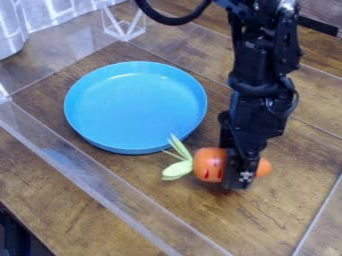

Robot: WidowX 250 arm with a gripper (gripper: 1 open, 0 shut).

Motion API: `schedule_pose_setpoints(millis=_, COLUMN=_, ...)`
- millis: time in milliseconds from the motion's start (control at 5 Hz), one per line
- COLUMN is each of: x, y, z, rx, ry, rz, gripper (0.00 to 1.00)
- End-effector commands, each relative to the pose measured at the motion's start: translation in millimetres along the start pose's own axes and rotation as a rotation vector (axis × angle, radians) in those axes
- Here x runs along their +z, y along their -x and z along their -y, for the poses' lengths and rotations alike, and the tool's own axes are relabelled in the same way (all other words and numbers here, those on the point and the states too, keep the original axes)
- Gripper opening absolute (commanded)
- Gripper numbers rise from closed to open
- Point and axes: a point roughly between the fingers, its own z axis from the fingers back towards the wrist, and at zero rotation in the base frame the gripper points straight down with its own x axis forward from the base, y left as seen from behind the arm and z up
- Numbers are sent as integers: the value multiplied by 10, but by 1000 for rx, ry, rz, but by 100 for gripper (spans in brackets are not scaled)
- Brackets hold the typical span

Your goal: Remove the carrot from inside the blue tray and put it on the table

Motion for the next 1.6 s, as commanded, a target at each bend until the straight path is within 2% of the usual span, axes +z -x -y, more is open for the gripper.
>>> schedule_pose_setpoints(millis=0, x=125, y=-114, z=-33, rx=-19, ry=-35, rz=47, gripper=0)
schedule_pose_setpoints(millis=200, x=87, y=-124, z=-52, rx=-19, ry=-32, rz=46, gripper=0)
schedule_pose_setpoints(millis=400, x=107, y=-113, z=-55, rx=-14, ry=-31, rz=52, gripper=100)
schedule_pose_setpoints(millis=600, x=113, y=-101, z=-63, rx=-9, ry=-29, rz=51, gripper=0)
schedule_pose_setpoints(millis=1400, x=163, y=-10, z=-89, rx=16, ry=-18, rz=44, gripper=0)
